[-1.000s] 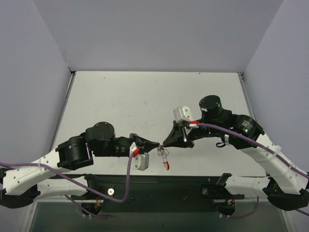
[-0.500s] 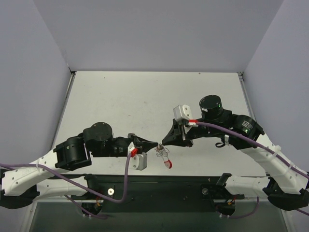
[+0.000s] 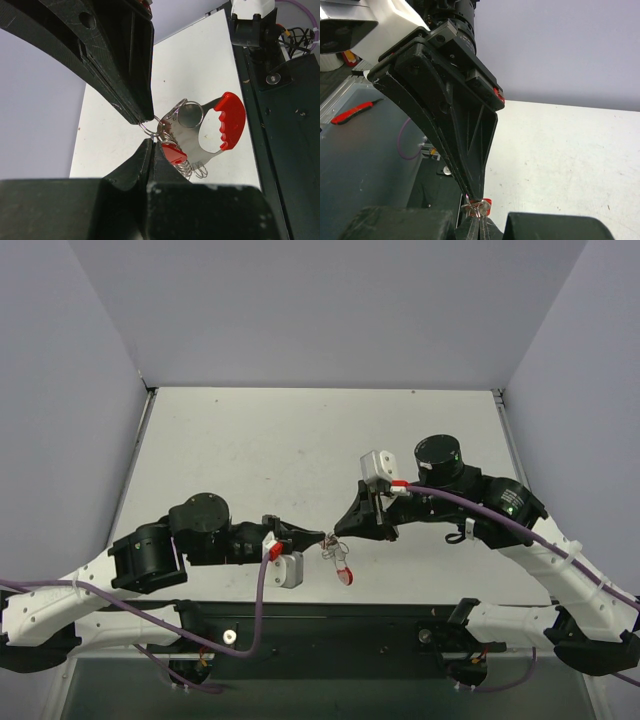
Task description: Put the keys on the keyring
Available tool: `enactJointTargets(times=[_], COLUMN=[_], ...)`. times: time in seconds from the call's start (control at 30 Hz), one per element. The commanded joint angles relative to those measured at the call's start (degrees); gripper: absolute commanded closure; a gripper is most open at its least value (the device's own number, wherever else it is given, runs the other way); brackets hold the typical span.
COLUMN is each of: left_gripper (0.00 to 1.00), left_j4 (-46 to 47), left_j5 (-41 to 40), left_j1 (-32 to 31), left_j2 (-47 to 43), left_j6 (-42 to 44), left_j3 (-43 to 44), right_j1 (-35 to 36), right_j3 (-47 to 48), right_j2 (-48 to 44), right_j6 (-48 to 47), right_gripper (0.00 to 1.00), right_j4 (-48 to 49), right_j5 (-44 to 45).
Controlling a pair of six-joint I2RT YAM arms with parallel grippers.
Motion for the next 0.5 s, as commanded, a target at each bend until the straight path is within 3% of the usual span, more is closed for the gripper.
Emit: enactJointTargets(times=[0.0,0.47], left_gripper=[1.0,1.0], left_j4=[-0.67,-1.99], left_j5=[0.93,0.93], left_j1=[0.03,-0.06], left_j2=[-0.56,0.67], left_j6=[-1.66,-1.58], left_j3=[0.88,0.79], right_j1=[-0.86,-1.21], right_j3=[1.13,0.96], right_j2=[-0.67,-0.75], right_j6=[1.23,2.46], right_gripper=[1.0,1.0], right_j4=[5.05,6.8], right_j5=[1.47,3.66])
